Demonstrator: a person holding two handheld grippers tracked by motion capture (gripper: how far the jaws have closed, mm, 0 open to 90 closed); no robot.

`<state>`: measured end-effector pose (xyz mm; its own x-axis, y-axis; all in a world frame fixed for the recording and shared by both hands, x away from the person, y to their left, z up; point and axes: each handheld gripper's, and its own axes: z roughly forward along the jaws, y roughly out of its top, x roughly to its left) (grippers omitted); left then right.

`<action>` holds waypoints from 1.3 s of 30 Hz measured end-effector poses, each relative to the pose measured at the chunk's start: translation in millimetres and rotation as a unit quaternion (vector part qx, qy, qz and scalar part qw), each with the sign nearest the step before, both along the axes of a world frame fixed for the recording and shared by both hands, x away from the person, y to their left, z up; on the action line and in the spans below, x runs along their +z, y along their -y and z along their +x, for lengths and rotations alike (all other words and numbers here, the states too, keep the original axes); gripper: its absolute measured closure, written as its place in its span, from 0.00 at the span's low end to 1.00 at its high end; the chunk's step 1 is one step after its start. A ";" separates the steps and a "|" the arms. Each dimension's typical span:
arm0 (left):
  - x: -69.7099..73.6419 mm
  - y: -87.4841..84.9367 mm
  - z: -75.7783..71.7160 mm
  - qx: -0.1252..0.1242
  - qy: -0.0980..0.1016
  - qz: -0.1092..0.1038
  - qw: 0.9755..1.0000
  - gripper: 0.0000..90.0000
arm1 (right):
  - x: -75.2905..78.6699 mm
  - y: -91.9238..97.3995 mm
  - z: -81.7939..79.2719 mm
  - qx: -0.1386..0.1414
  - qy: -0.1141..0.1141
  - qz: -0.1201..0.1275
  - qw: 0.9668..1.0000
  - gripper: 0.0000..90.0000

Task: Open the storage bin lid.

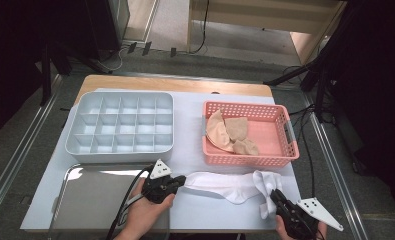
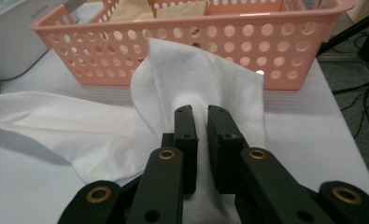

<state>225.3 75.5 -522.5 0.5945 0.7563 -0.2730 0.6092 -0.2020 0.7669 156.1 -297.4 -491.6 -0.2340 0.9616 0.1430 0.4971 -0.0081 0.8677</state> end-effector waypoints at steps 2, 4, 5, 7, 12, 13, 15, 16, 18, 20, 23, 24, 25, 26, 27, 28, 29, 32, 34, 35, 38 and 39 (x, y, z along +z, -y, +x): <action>0.0 -0.1 0.0 0.002 0.003 0.001 1.000 0.92 | -6.9 -4.5 6.7 0.023 -0.018 0.001 1.000 0.90; 0.7 -1.2 0.3 0.004 0.005 -0.002 1.000 0.90 | -12.2 -9.5 9.4 0.053 -0.029 0.017 0.998 0.78; 1.3 -2.0 0.2 0.005 0.006 -0.003 1.000 0.88 | -12.7 -10.1 8.7 0.054 -0.027 0.026 0.998 0.69; 1.9 -3.9 0.5 0.007 0.006 -0.006 1.000 0.86 | -10.7 -6.0 5.8 0.051 -0.013 0.042 0.998 0.63; 2.1 -7.6 -0.1 0.007 0.005 -0.008 1.000 0.83 | -11.7 11.4 -1.7 -0.032 -0.037 0.058 0.997 0.60; 2.3 -8.2 -0.2 0.007 0.005 -0.009 1.000 0.83 | -15.0 12.8 -2.5 -0.046 -0.056 0.062 0.995 0.59; 3.4 -9.3 -0.5 0.009 0.007 -0.010 1.000 0.83 | -20.9 11.6 -2.7 -0.056 -0.086 0.062 0.993 0.59; 3.8 -9.7 -0.5 0.009 0.008 -0.013 1.000 0.83 | -22.0 9.4 -2.7 -0.053 -0.096 0.061 0.992 0.65; 4.7 -10.3 -0.7 0.010 0.009 -0.014 1.000 0.83 | -20.2 5.3 -3.6 -0.045 -0.096 0.059 0.993 0.76; 4.8 -10.5 -0.9 0.011 0.008 -0.015 1.000 0.83 | -15.6 3.5 -4.8 -0.045 -0.082 0.060 0.994 0.89; 5.2 -10.2 -1.4 0.010 0.010 -0.016 1.000 0.83 | -9.8 0.3 -6.1 -0.036 -0.065 0.058 0.996 0.95; 5.5 -10.1 -1.8 0.008 0.011 -0.019 1.000 0.82 | -7.6 -1.5 -6.8 -0.035 -0.056 0.058 0.996 0.95; 6.1 -10.2 -2.2 0.006 0.012 -0.020 1.000 0.82 | -4.6 -3.8 -7.8 -0.033 -0.049 0.061 0.996 0.95; 6.8 -9.5 -3.1 0.006 0.014 -0.024 1.000 0.81 | -1.0 -6.8 -8.0 -0.023 -0.041 0.068 0.997 0.95; 7.7 -9.5 -3.7 0.004 0.017 -0.024 1.000 0.80 | 3.2 -11.2 -7.8 -0.012 -0.033 0.074 0.997 0.94; 8.5 -9.1 -4.6 0.002 0.017 -0.027 0.999 0.79 | 7.6 -17.5 -7.0 -0.002 -0.030 0.070 0.997 0.94; 9.5 -8.8 -5.5 -0.002 0.018 -0.031 0.999 0.78 | 11.8 -24.9 -6.1 0.011 -0.030 0.068 0.997 0.94; 12.6 -8.0 -9.2 -0.010 0.020 -0.037 0.999 0.76 | 21.0 -52.1 -2.6 0.054 -0.025 0.053 0.997 0.94; 14.4 -7.8 -12.3 -0.018 0.022 -0.044 0.999 0.76 | 24.2 -72.3 -0.2 0.087 -0.025 0.049 0.995 0.94; 15.0 -8.0 -13.7 -0.025 0.022 -0.048 0.998 0.75 | 24.7 -82.4 1.1 0.100 -0.025 0.041 0.994 0.94; 15.3 -6.6 -18.0 -0.048 0.019 -0.058 0.997 0.74 | 24.1 -109.9 7.0 0.144 -0.039 0.039 0.988 0.93; 15.0 -6.2 -18.9 -0.054 0.016 -0.061 0.997 0.74 | 23.4 -117.2 10.1 0.160 -0.045 0.044 0.985 0.89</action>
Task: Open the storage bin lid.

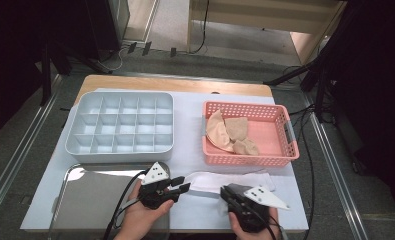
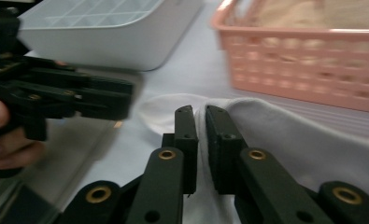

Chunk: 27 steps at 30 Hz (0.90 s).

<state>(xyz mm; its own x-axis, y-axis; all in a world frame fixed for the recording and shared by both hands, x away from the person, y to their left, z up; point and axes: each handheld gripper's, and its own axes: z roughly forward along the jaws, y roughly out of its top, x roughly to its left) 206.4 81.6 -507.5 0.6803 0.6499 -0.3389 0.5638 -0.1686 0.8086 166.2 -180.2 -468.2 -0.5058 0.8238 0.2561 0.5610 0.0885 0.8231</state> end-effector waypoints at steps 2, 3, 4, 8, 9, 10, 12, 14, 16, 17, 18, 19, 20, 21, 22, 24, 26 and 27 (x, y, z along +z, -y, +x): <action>-1.1 1.3 -1.5 -0.008 -0.002 -0.005 1.000 0.72 | -0.5 -8.2 8.5 0.035 0.001 0.029 0.999 0.76; -1.6 2.3 -2.2 -0.012 -0.003 -0.005 1.000 0.71 | -0.2 -8.1 13.0 0.041 0.007 0.044 0.998 0.75; -2.4 3.4 -2.7 -0.017 -0.007 -0.007 1.000 0.71 | 0.9 -5.7 16.5 0.037 0.013 0.054 0.998 0.72; -5.4 7.3 -3.6 -0.027 -0.010 0.001 1.000 0.68 | 4.5 19.1 18.1 -0.001 0.028 0.066 0.997 0.71; -6.4 8.0 -3.7 -0.028 -0.010 0.000 1.000 0.67 | 3.8 27.3 15.9 -0.012 0.034 0.065 0.997 0.71; -6.9 8.6 -3.7 -0.030 -0.011 0.002 0.999 0.66 | 2.3 35.7 13.4 -0.023 0.036 0.064 0.997 0.71; -7.8 8.8 -3.9 -0.032 -0.013 0.001 0.999 0.65 | -3.3 52.6 6.3 -0.044 0.032 0.069 0.996 0.71; -8.4 8.5 -4.1 -0.038 -0.018 0.009 0.999 0.63 | -11.0 68.4 -2.1 -0.054 0.029 0.066 0.996 0.71; -9.6 8.4 -5.0 -0.041 -0.017 0.015 0.999 0.63 | -20.4 80.7 -12.4 -0.061 0.025 0.066 0.996 0.72; -10.5 8.7 -4.9 -0.040 -0.020 0.018 0.999 0.63 | -25.4 84.8 -17.5 -0.060 0.019 0.070 0.996 0.74; -11.2 9.3 -4.9 -0.036 -0.022 0.023 0.999 0.64 | -30.2 87.1 -21.9 -0.056 0.009 0.070 0.996 0.75; -11.9 9.9 -4.6 -0.033 -0.024 0.027 0.999 0.65 | -34.4 87.8 -26.0 -0.051 0.003 0.068 0.996 0.76; -12.5 10.5 -4.2 -0.035 -0.028 0.028 0.999 0.66 | -37.8 87.1 -30.0 -0.040 -0.002 0.068 0.997 0.77; -13.0 11.0 -4.0 -0.037 -0.030 0.030 0.998 0.68 | -40.5 85.2 -33.0 -0.028 -0.002 0.067 0.997 0.77; -13.5 12.1 -4.3 -0.037 -0.031 0.033 0.998 0.69 | -42.8 82.4 -35.5 -0.017 -0.002 0.064 0.998 0.77; -14.6 13.0 -4.0 -0.040 -0.033 0.038 0.998 0.72 | -47.9 72.7 -39.0 0.009 -0.005 0.056 0.998 0.76; -15.1 14.0 -4.0 -0.034 -0.035 0.042 0.998 0.73 | -54.2 59.7 -38.4 0.027 -0.005 0.023 0.999 0.72; -15.4 14.2 -3.6 -0.033 -0.034 0.042 0.998 0.74 | -57.1 53.4 -37.5 0.027 -0.003 0.002 1.000 0.67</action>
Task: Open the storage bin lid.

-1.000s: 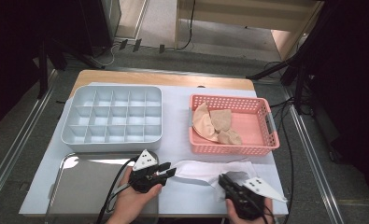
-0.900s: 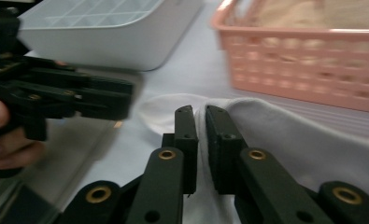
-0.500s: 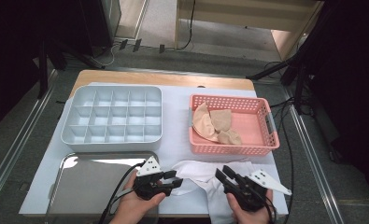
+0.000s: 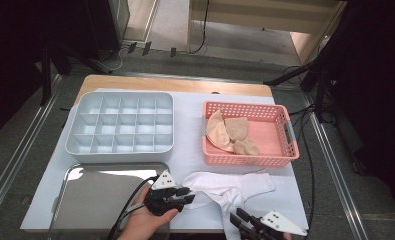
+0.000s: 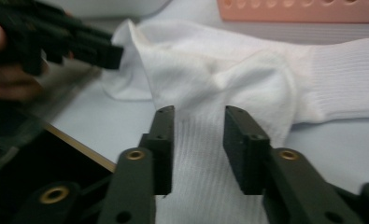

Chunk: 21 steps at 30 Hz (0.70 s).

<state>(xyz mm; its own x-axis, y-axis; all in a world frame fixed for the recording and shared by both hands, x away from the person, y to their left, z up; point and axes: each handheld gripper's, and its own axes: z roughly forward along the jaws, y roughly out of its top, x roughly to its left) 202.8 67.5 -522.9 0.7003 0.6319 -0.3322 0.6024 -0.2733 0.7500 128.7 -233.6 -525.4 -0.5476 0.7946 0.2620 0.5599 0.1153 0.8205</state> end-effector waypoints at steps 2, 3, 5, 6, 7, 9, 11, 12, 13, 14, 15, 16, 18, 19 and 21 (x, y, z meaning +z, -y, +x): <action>-0.2 0.0 0.4 0.002 -0.001 0.005 1.000 0.77 | -5.8 -10.7 2.3 -0.005 -0.005 -0.029 1.000 0.62; -0.7 0.1 0.7 0.001 0.000 0.005 1.000 0.78 | -9.5 -15.4 3.0 -0.008 -0.006 -0.042 0.999 0.61; -1.7 1.3 0.5 0.003 -0.001 0.013 1.000 0.81 | -13.5 -24.1 -0.6 -0.016 0.022 -0.082 0.996 0.65; -2.4 2.5 0.0 0.004 -0.001 0.017 1.000 0.82 | -13.9 -27.9 -2.7 -0.020 0.037 -0.106 0.993 0.70; -2.7 3.4 -0.3 0.003 -0.001 0.022 1.000 0.84 | -14.1 -30.2 -4.4 -0.021 0.047 -0.121 0.991 0.75; -3.3 5.7 -1.3 -0.001 0.003 0.031 1.000 0.88 | -12.7 -31.2 -5.8 -0.019 0.046 -0.125 0.991 0.92; -3.3 7.0 -2.1 -0.005 0.003 0.033 0.999 0.94 | -10.4 -29.4 -5.5 -0.014 0.038 -0.121 0.992 0.95; -2.7 6.8 -2.1 -0.009 0.004 0.035 0.999 0.96 | -9.0 -26.8 -5.0 -0.007 0.035 -0.110 0.993 0.96; -1.6 6.1 -2.0 -0.012 0.004 0.036 0.999 0.97 | -7.0 -23.9 -5.3 -0.004 0.029 -0.095 0.995 0.96; -0.5 4.7 -1.7 -0.017 0.006 0.037 0.999 0.98 | -4.4 -20.1 -5.5 0.000 0.027 -0.078 0.997 0.96; 0.8 3.9 -1.8 -0.020 0.004 0.036 0.999 0.98 | -1.3 -16.4 -6.5 0.001 0.030 -0.059 0.998 0.96; 2.0 2.7 -1.6 -0.023 0.005 0.033 0.999 0.98 | 2.6 -12.7 -8.0 -0.001 0.037 -0.046 0.998 0.96; 5.2 -0.7 -0.9 -0.033 0.003 0.028 0.999 0.99 | 10.8 -6.2 -10.3 -0.009 0.052 -0.015 0.998 0.96; 6.9 -2.0 -0.6 -0.037 -0.001 0.026 0.999 0.99 | 15.4 -3.6 -11.1 -0.014 0.057 0.002 0.998 0.96; 9.9 -4.4 0.0 -0.049 -0.010 0.017 0.999 0.99 | 24.7 1.7 -9.8 -0.013 0.057 0.044 0.997 0.95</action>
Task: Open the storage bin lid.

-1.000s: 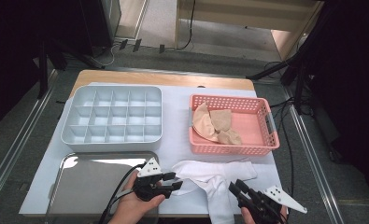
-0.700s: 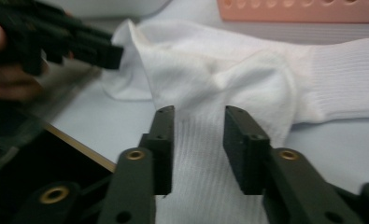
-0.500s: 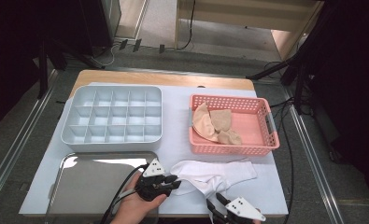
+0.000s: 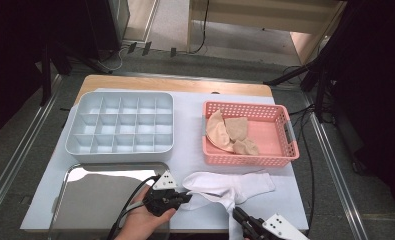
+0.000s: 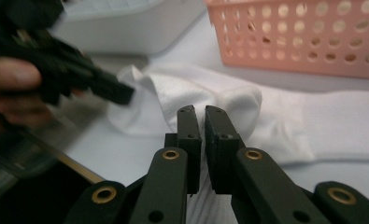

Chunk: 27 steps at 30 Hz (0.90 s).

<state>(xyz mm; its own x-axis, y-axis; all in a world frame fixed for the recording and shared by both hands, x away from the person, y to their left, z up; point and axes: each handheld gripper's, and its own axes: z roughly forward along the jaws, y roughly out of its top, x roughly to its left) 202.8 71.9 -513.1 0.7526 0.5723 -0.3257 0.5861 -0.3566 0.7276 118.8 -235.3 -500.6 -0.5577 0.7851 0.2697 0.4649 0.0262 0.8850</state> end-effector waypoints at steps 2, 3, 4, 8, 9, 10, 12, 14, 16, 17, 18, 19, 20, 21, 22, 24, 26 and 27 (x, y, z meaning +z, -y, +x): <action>2.2 -1.5 1.5 -0.015 -0.011 -0.003 1.000 0.99 | 8.1 4.1 4.4 0.004 -0.010 0.040 0.999 0.95; 3.1 -2.3 2.5 -0.017 -0.016 -0.006 1.000 0.99 | 11.4 6.3 7.7 0.003 -0.014 0.057 0.998 0.95; 3.7 -4.0 4.1 -0.015 -0.022 -0.014 1.000 0.99 | 14.2 8.6 12.4 0.003 -0.018 0.069 0.997 0.95; 2.2 -8.4 11.7 0.033 -0.019 -0.017 0.999 0.97 | 15.2 16.9 37.7 -0.036 -0.051 0.090 0.994 0.92; 1.0 -8.5 13.4 0.047 -0.015 -0.013 0.999 0.95 | 11.8 18.7 45.4 -0.056 -0.056 0.093 0.992 0.92; -0.3 -8.2 14.7 0.055 -0.014 -0.010 0.998 0.93 | 7.7 20.1 53.4 -0.072 -0.063 0.092 0.991 0.91; -3.0 -6.9 16.8 0.060 -0.013 -0.010 0.998 0.91 | -1.0 22.7 68.9 -0.103 -0.064 0.070 0.990 0.90; -4.6 -5.6 17.1 0.064 -0.006 -0.005 0.998 0.87 | -5.5 27.5 80.1 -0.121 -0.065 0.052 0.989 0.88; -5.6 -5.7 17.9 0.068 -0.003 -0.005 0.998 0.84 | -4.0 35.3 84.0 -0.143 -0.046 0.026 0.988 0.86; -5.3 -5.9 17.9 0.072 -0.001 -0.005 0.997 0.81 | -2.5 40.8 84.2 -0.150 -0.040 0.019 0.988 0.84; -5.3 -6.4 18.5 0.074 0.002 -0.004 0.997 0.79 | -1.5 46.5 83.6 -0.159 -0.039 0.011 0.986 0.82; -5.6 -6.6 19.1 0.075 0.003 -0.007 0.997 0.78 | -1.9 52.2 83.0 -0.170 -0.044 0.003 0.984 0.79; -5.7 -7.0 19.8 0.081 0.005 -0.004 0.997 0.75 | -3.8 57.2 83.3 -0.176 -0.052 -0.008 0.983 0.76; -6.0 -6.8 20.3 0.087 0.005 -0.005 0.996 0.72 | -7.1 60.9 83.1 -0.179 -0.060 -0.011 0.982 0.73; -6.2 -6.6 20.7 0.091 0.005 -0.004 0.996 0.69 | -11.5 63.1 83.0 -0.182 -0.064 -0.015 0.981 0.69; -6.6 -6.6 20.4 0.092 0.004 -0.001 0.996 0.67 | -20.6 62.7 84.8 -0.196 -0.075 -0.052 0.976 0.65; -6.7 -6.0 19.1 0.089 0.006 0.004 0.996 0.70 | -27.7 60.6 88.5 -0.199 -0.080 -0.080 0.973 0.68; -6.8 -5.7 18.4 0.084 0.006 0.007 0.996 0.73 | -27.8 60.0 89.3 -0.200 -0.078 -0.082 0.973 0.72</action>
<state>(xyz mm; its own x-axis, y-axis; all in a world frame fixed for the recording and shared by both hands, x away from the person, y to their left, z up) 221.3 77.6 -519.8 0.6497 0.6952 -0.3074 0.6291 -0.2648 0.7308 208.1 -295.3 -528.5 -0.1600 0.9707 0.1793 0.5954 -0.0500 0.8019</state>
